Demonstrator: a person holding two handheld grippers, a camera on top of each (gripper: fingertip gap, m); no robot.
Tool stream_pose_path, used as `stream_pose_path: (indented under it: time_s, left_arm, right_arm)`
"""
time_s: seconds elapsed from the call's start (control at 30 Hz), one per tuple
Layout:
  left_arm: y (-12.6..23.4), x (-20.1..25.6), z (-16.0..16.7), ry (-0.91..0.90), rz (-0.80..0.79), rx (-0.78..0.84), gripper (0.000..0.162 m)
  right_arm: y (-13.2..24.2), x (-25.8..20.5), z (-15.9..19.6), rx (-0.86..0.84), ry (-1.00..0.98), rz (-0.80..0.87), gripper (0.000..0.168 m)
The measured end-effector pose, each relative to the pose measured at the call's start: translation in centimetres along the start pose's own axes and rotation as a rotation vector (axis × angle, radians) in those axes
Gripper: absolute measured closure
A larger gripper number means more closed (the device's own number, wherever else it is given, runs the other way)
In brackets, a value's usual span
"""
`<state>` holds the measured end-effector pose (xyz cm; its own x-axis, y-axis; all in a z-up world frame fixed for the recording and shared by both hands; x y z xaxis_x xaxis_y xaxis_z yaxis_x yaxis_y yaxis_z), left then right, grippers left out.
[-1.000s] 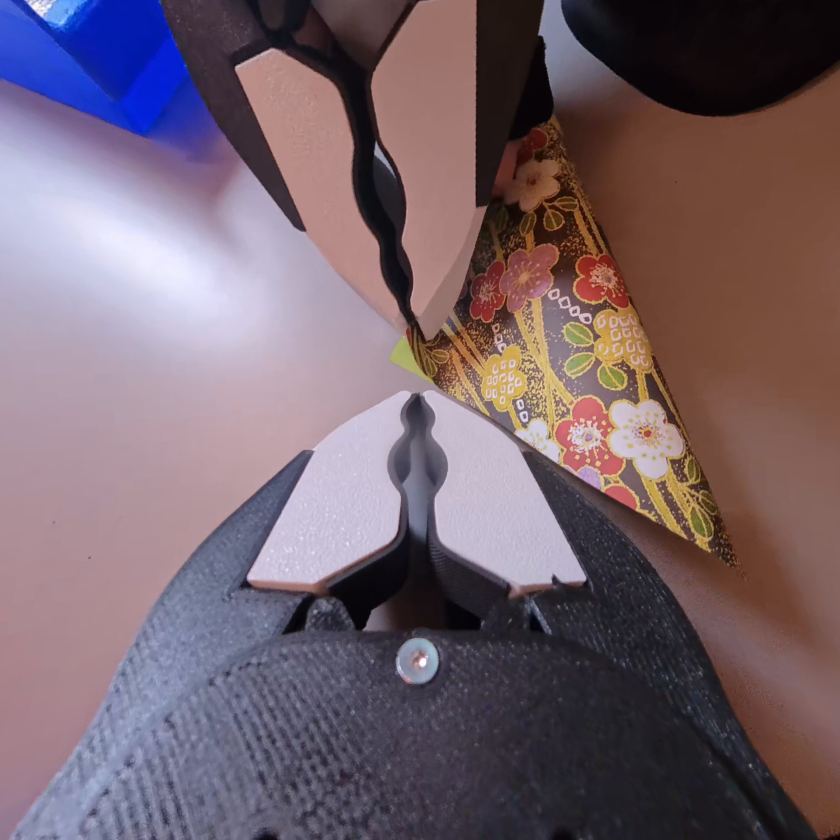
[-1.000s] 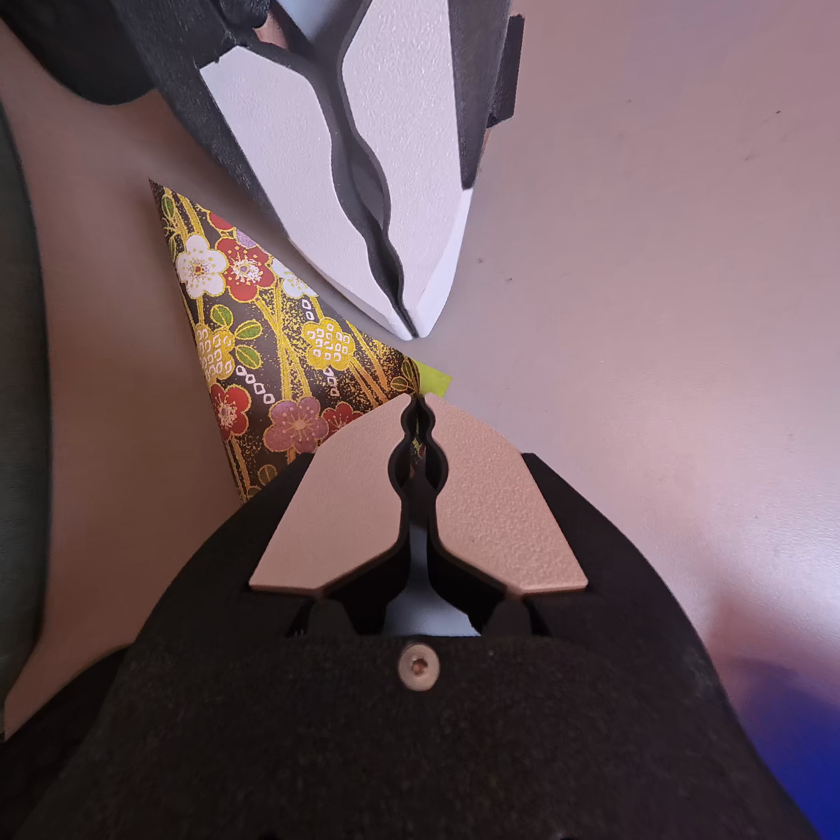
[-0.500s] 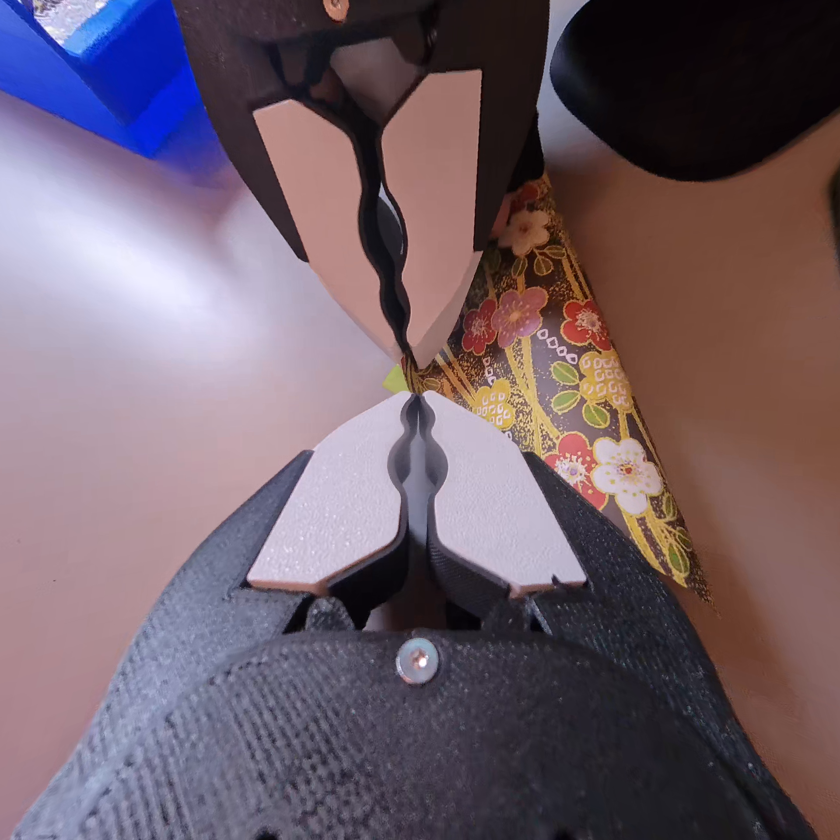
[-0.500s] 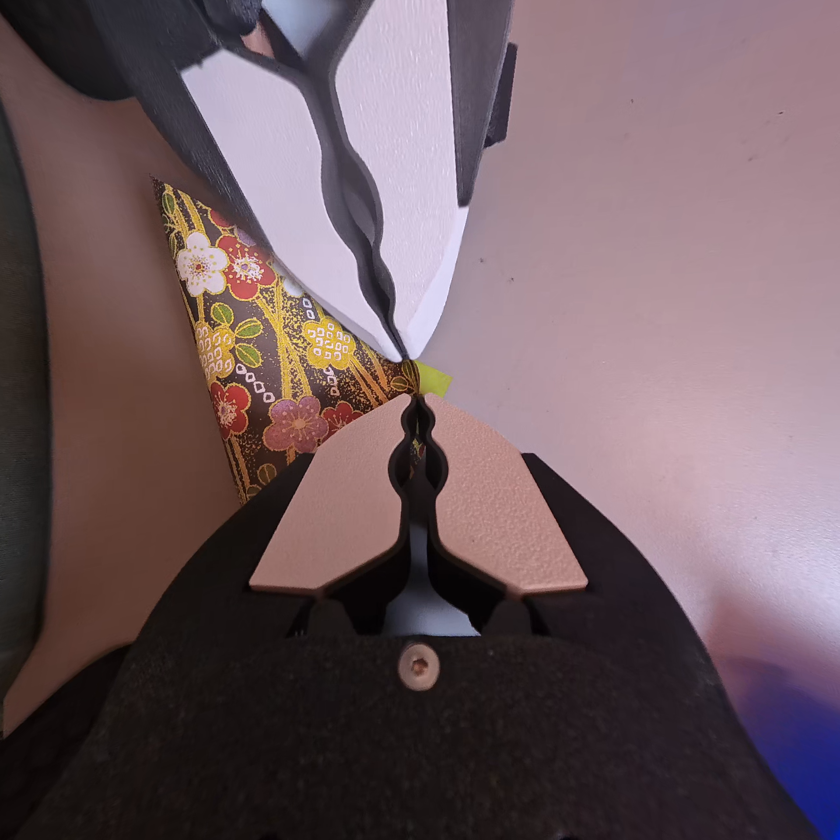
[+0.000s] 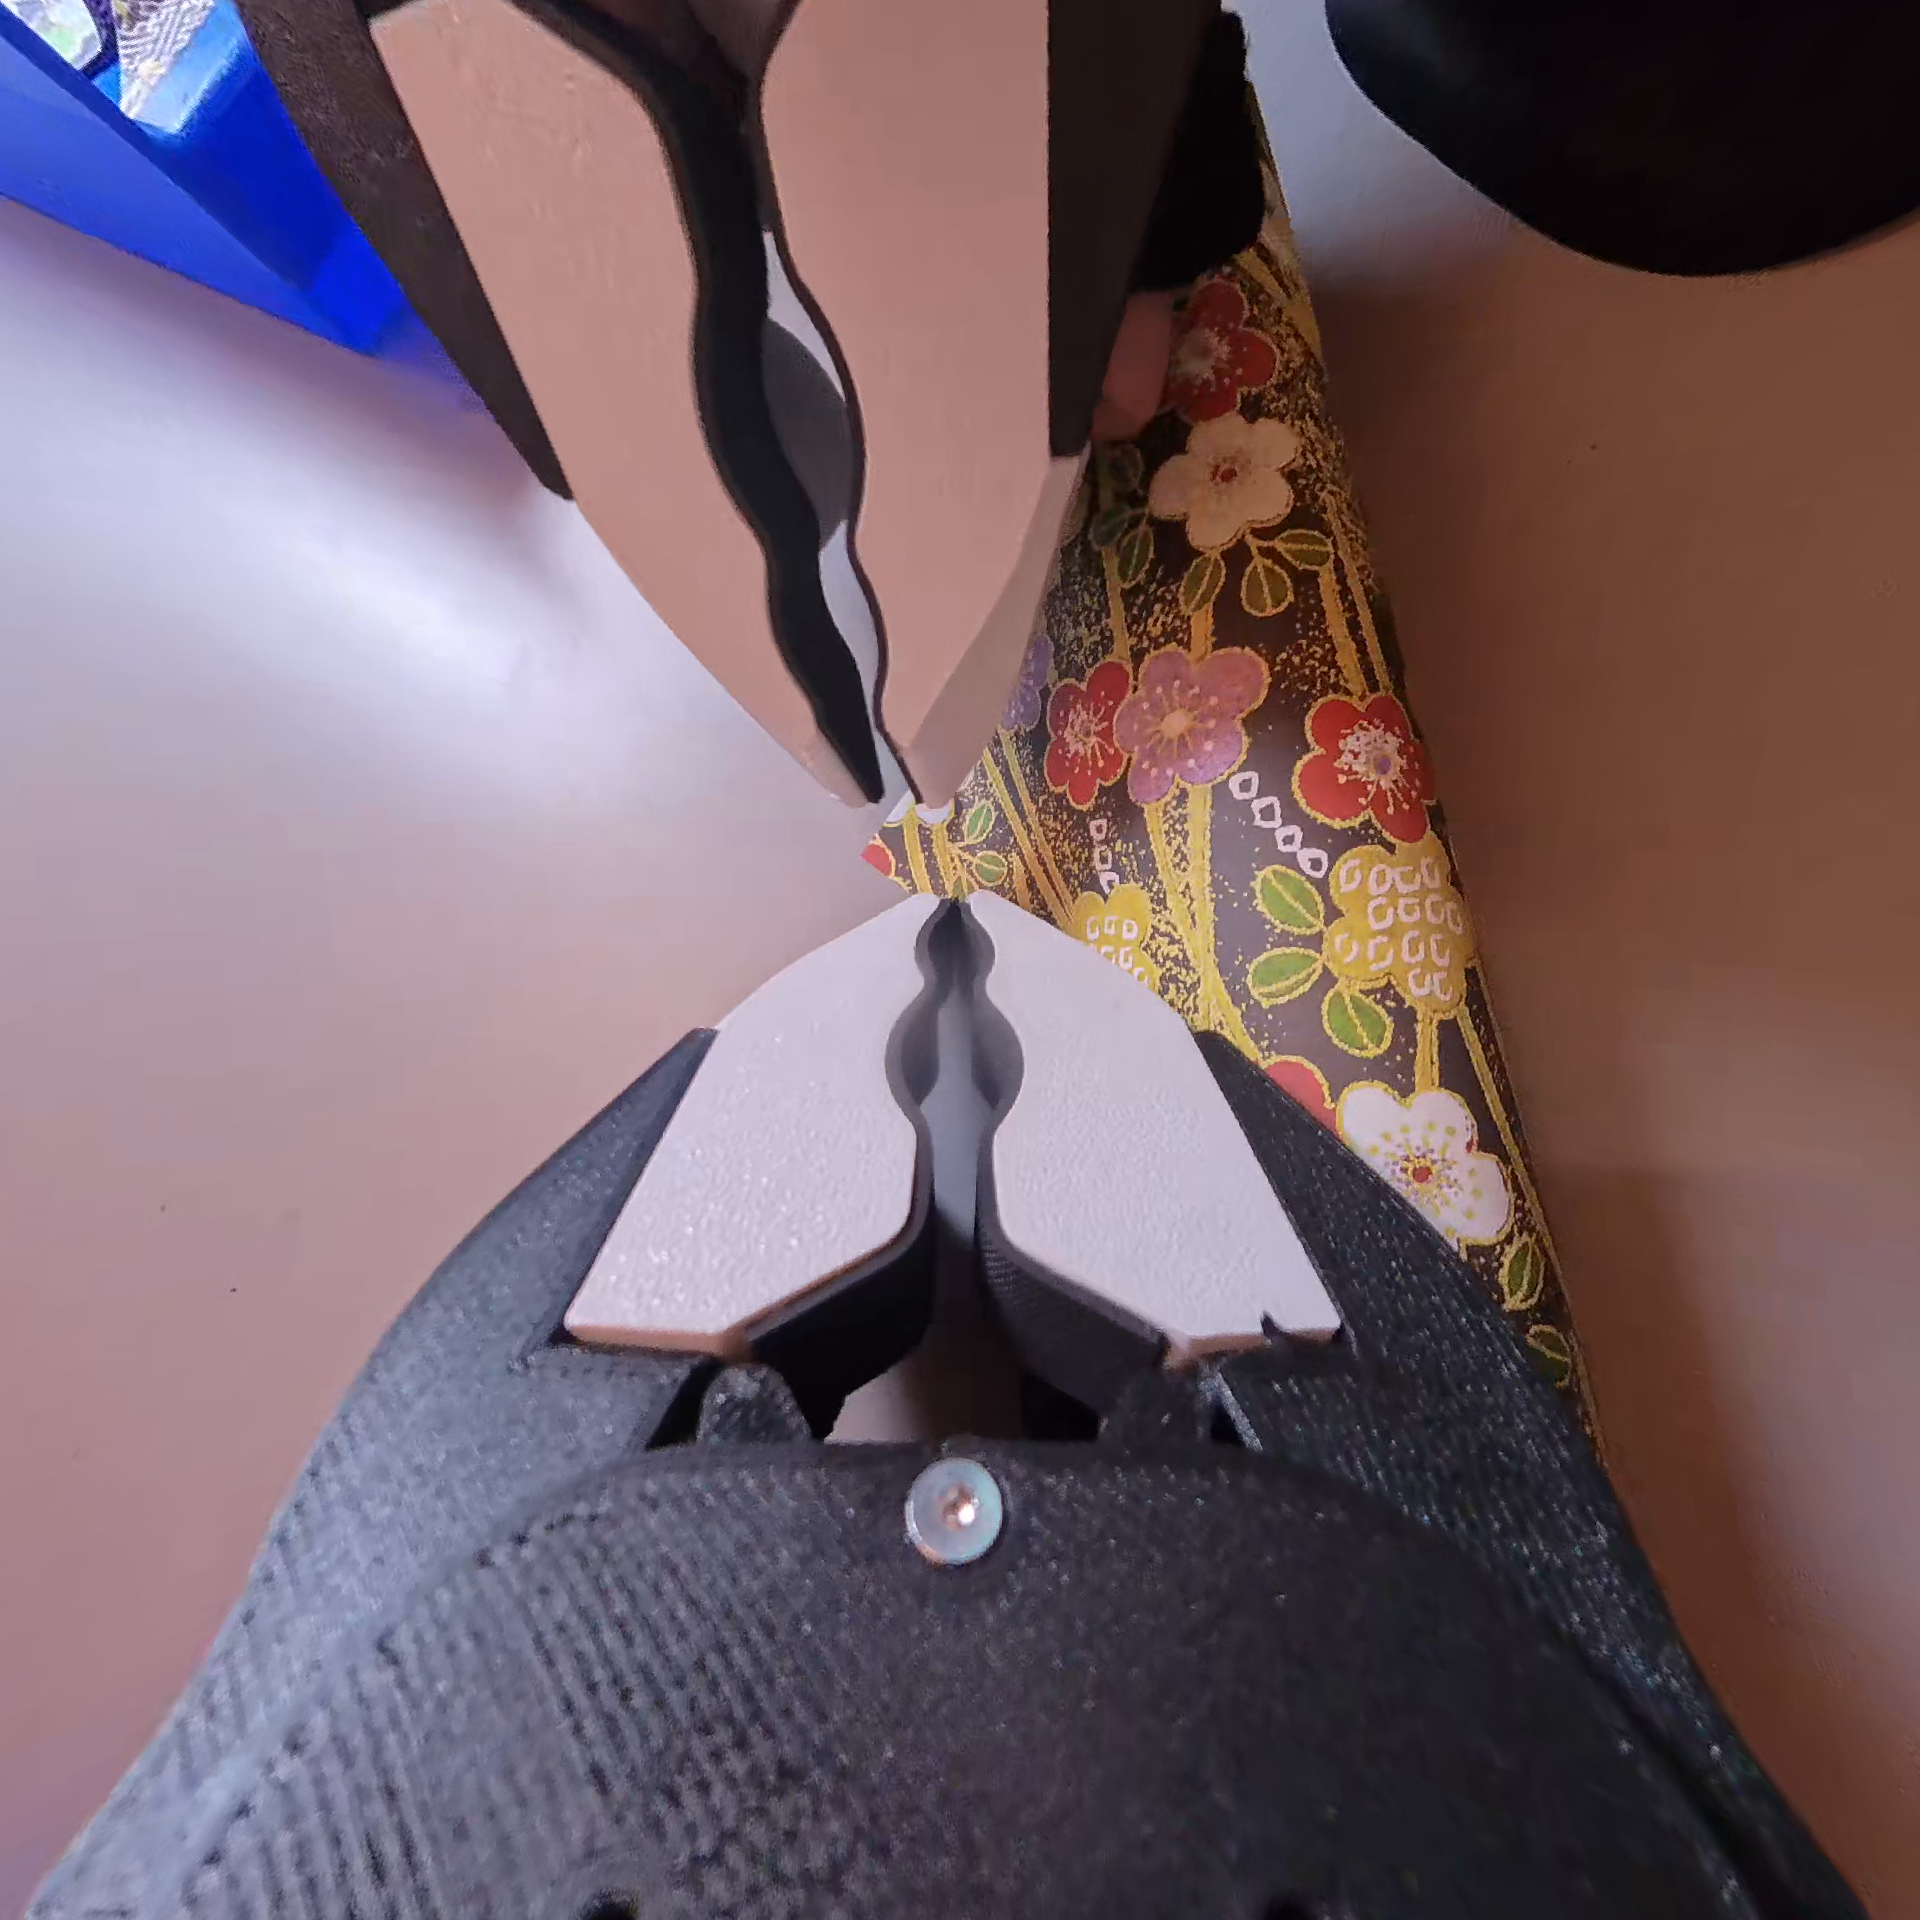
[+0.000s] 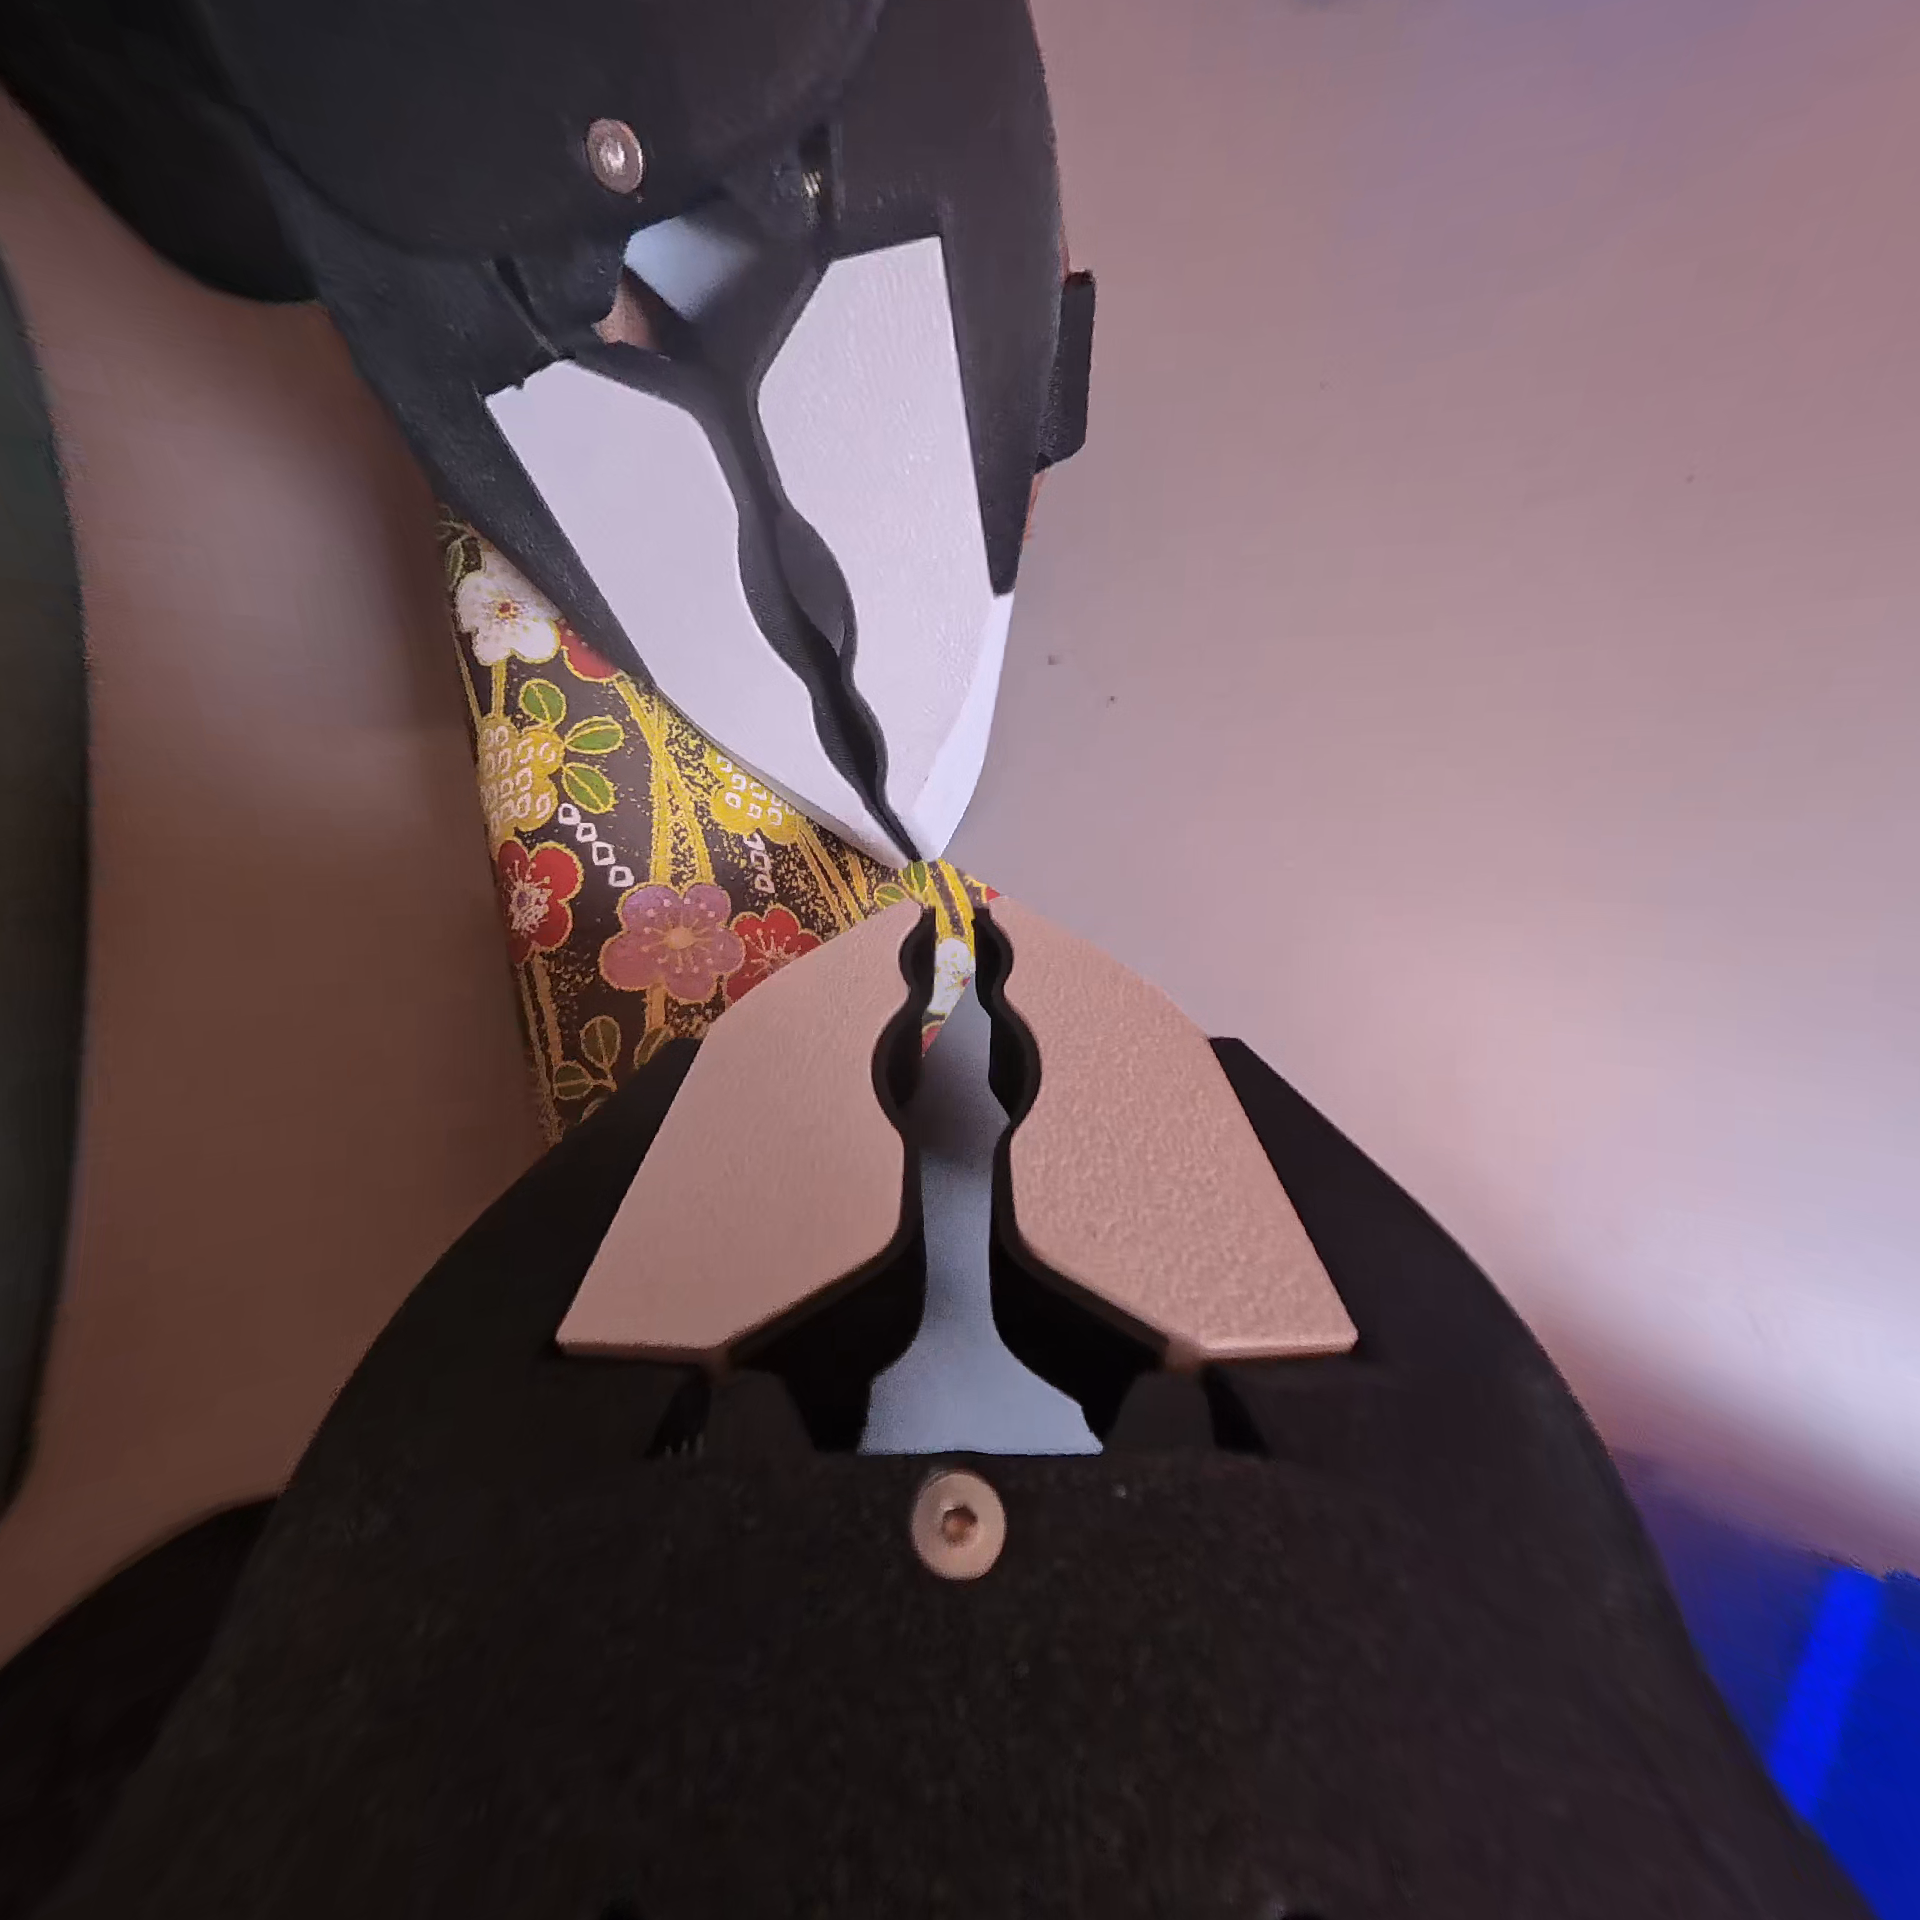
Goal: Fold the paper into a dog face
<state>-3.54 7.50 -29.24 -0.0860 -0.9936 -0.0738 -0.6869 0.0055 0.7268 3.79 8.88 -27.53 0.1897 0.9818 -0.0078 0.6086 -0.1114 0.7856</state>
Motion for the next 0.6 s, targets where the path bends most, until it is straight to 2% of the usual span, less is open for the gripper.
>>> stream_pose_path:
  time_s: [0.13, 0.27, 0.6]
  left_arm:
    - [0.01, 0.02, 0.02, 0.002, 0.003, 0.004, 0.162]
    - [0.01, 0.10, 0.03, 0.005, 0.007, 0.013, 0.162]
    - [0.01, 0.47, 0.00, -0.008, 0.031, 0.026, 0.162]
  right_arm:
    - [-1.10, -0.23, 0.75, -0.051, 0.010, -0.006, 0.161]
    - [-1.11, -0.32, 0.68, -0.044, 0.021, -0.008, 0.157]
    - [-1.14, -0.28, 0.70, -0.029, 0.037, 0.015, 0.161]
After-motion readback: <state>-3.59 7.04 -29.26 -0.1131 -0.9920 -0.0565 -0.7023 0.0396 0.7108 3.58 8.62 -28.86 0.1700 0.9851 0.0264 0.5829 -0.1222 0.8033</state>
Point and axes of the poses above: each gripper's, where its closed fingertips meet, y back along the fingers, z out of its underside, x = y × z across the jaws, the point moved 5 cm from there along y, back along the fingers, and after that the axes turned 6 degrees about z, right-handed, at the moved point
